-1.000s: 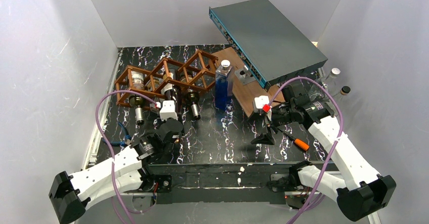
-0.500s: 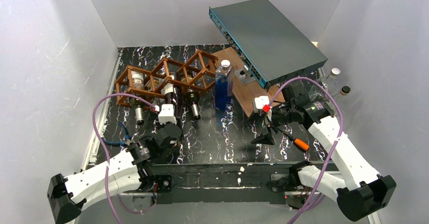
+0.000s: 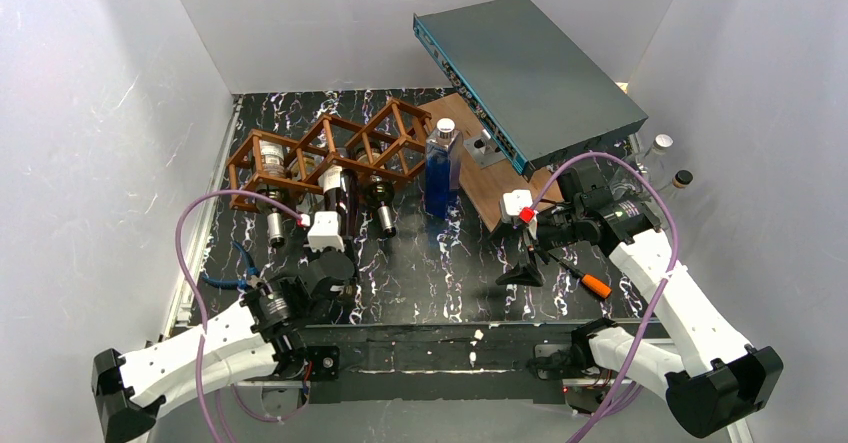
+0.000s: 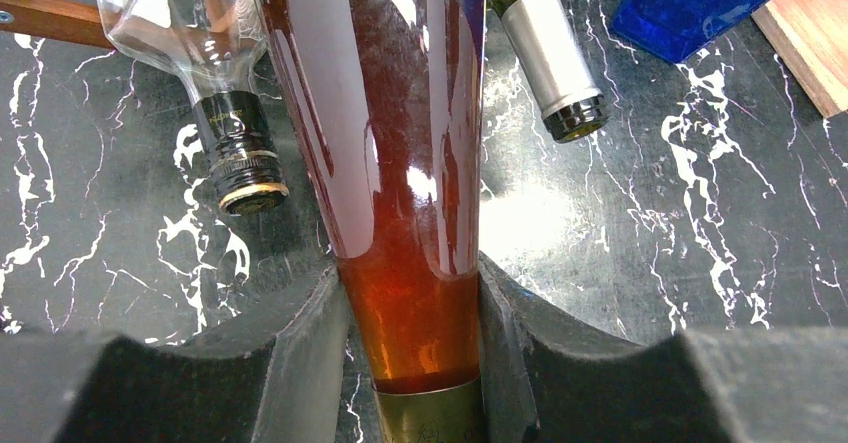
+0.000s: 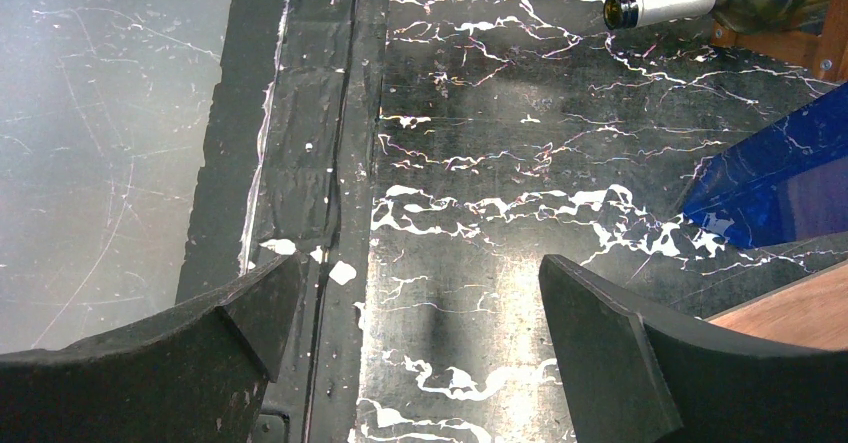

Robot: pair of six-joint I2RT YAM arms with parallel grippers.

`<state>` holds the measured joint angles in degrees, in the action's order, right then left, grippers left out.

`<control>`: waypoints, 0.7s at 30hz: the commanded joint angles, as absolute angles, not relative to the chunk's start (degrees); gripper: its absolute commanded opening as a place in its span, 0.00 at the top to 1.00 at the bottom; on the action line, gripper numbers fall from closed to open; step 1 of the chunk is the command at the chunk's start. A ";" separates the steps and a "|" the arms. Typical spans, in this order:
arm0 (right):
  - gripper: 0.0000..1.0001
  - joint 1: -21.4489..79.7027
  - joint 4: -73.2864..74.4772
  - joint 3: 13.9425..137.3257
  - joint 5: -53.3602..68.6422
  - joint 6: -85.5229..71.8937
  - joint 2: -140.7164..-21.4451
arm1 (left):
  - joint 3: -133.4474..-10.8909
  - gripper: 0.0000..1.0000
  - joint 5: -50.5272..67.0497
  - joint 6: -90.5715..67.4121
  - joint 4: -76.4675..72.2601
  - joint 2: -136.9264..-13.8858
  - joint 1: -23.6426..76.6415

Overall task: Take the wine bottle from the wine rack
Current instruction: Pick up the wine bottle from the wine rack.

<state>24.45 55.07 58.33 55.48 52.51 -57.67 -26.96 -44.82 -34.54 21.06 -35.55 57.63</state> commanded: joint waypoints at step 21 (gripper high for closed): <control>0.02 24.26 54.86 58.47 56.87 53.12 -56.58 | -31.57 1.00 -50.78 -37.52 20.25 -24.82 62.79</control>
<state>24.45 55.09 58.33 55.48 52.56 -57.67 -26.96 -44.77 -38.20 29.04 -27.99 61.69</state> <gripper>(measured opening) 0.984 0.410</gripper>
